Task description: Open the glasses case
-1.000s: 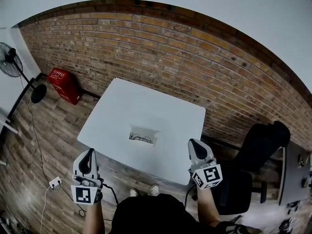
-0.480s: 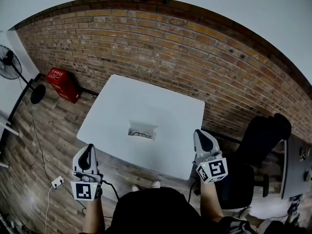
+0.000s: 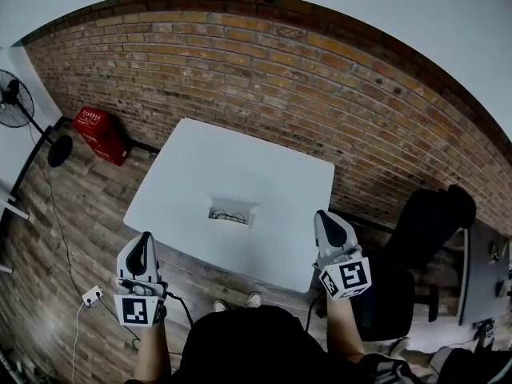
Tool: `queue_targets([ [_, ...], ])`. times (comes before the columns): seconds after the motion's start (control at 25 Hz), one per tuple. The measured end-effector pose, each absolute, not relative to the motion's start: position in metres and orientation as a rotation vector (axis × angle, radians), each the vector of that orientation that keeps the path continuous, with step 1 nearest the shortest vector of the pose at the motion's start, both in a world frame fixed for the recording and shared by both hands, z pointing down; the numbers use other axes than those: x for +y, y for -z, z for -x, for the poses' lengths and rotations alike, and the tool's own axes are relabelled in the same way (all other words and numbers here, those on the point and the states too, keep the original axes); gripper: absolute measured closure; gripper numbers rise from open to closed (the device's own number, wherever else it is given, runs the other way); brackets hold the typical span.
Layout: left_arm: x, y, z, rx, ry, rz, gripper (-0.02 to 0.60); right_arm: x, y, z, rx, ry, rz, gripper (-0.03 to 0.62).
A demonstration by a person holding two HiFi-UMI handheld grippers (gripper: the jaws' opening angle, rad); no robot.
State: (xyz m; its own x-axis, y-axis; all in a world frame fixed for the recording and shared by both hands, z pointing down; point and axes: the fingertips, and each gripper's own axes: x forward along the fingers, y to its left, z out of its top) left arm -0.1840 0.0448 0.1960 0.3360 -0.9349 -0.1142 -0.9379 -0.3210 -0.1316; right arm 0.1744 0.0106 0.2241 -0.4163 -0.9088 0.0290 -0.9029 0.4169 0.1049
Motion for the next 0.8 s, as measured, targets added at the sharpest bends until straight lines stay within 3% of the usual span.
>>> queue_targets([
  [0.8, 0.05, -0.206, 0.193, 1.747, -0.016, 2.422, 0.574, 0.014, -0.236, -0.15, -2.609, 0.103, -1.611, 0.589],
])
